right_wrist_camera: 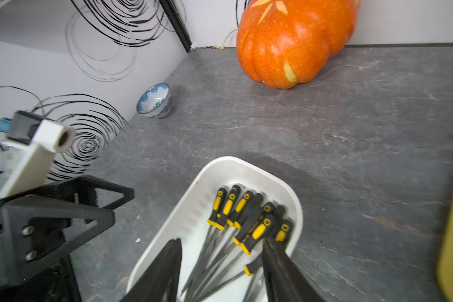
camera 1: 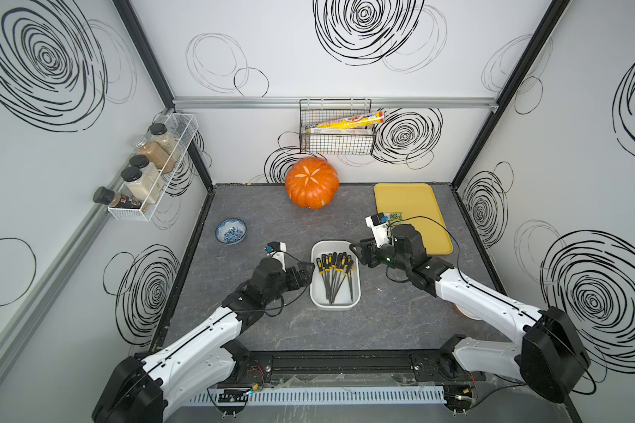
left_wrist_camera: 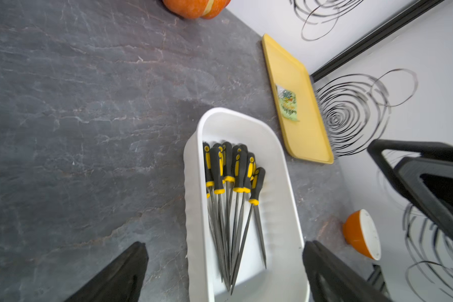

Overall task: Take the file tool out of the storage box
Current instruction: Move the storage box to the center of the board, then pick up the file tool from the storage box.

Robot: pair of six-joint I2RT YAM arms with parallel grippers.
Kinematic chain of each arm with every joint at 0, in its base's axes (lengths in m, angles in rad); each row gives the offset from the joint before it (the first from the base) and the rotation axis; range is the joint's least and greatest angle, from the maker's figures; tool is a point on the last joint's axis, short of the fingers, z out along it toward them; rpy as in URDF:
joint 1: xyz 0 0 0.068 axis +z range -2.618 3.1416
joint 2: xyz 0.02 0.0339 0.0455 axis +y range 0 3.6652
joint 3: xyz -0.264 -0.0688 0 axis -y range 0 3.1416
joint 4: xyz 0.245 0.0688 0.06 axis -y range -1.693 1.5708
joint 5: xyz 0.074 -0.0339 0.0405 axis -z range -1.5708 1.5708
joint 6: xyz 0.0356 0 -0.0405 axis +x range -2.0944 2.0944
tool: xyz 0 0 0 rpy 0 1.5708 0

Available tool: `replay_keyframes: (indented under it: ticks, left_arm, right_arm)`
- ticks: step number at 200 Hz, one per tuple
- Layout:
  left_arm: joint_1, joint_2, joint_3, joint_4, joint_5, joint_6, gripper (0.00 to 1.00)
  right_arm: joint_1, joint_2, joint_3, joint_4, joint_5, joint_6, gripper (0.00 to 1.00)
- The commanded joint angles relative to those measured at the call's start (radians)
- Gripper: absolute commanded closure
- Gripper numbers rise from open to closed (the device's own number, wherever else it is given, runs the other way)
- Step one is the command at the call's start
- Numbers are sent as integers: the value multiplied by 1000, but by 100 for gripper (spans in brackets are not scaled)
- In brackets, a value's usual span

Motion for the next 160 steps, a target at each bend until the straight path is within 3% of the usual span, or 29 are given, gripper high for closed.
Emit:
replay_keyframes:
  ticks: [1, 24, 69, 104, 160]
  left_arm:
    - [96, -60, -87, 203, 269, 31, 1]
    - [140, -115, -96, 145, 257, 114, 7]
    - [154, -179, -119, 140, 278, 130, 16]
    - [147, -172, -127, 150, 296, 125, 20]
    - [125, -168, -117, 135, 274, 128, 19]
  right_arm:
    - [7, 115, 63, -40, -137, -9, 55]
    - [16, 263, 142, -93, -139, -11, 59]
    - [72, 470, 298, -201, -28, -37, 64]
    - [116, 556, 379, -261, 47, -42, 65]
    - [122, 665, 448, -303, 98, -23, 64]
